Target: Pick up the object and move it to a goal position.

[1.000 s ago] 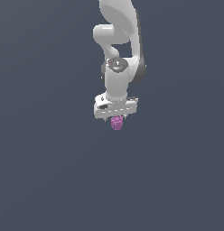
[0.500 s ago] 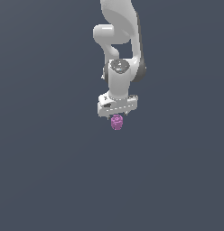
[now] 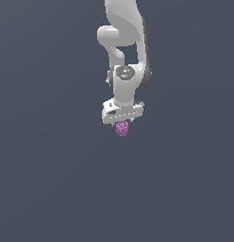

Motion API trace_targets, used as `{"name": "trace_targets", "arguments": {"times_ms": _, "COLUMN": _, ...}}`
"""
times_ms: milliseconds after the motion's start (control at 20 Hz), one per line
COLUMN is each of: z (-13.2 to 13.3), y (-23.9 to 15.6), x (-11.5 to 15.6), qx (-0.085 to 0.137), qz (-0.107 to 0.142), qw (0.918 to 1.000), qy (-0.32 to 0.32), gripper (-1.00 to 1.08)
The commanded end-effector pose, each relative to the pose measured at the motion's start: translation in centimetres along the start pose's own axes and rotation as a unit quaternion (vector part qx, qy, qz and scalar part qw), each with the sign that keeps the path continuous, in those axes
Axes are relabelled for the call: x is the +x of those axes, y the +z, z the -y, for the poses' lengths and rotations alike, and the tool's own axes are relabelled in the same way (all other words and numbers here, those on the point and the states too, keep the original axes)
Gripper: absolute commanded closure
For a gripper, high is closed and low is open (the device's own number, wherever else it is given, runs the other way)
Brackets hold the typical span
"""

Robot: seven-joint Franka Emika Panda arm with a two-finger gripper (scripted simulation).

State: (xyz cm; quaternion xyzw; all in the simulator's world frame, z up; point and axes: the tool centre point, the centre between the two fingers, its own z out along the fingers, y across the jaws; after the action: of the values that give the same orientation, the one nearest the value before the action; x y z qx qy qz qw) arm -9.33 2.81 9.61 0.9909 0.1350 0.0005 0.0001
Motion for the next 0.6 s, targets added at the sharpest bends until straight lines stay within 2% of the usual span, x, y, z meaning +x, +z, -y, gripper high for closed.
{"name": "trace_targets", "arguments": {"times_ms": 0, "z": 0.0, "y": 1.1, "x": -0.1, "qx": 0.0, "qz": 0.0, "qw": 1.0, "qy": 0.0, "gripper": -0.92}}
{"name": "trace_targets", "arguments": {"times_ms": 500, "z": 0.1, "y": 3.8, "x": -0.1, "qx": 0.0, "qz": 0.001, "qw": 1.0, "qy": -0.001, "gripper": -0.92}}
{"name": "trace_targets", "arguments": {"times_ms": 550, "z": 0.1, "y": 3.8, "x": -0.1, "qx": 0.0, "qz": 0.001, "qw": 1.0, "qy": -0.001, "gripper": 1.08}}
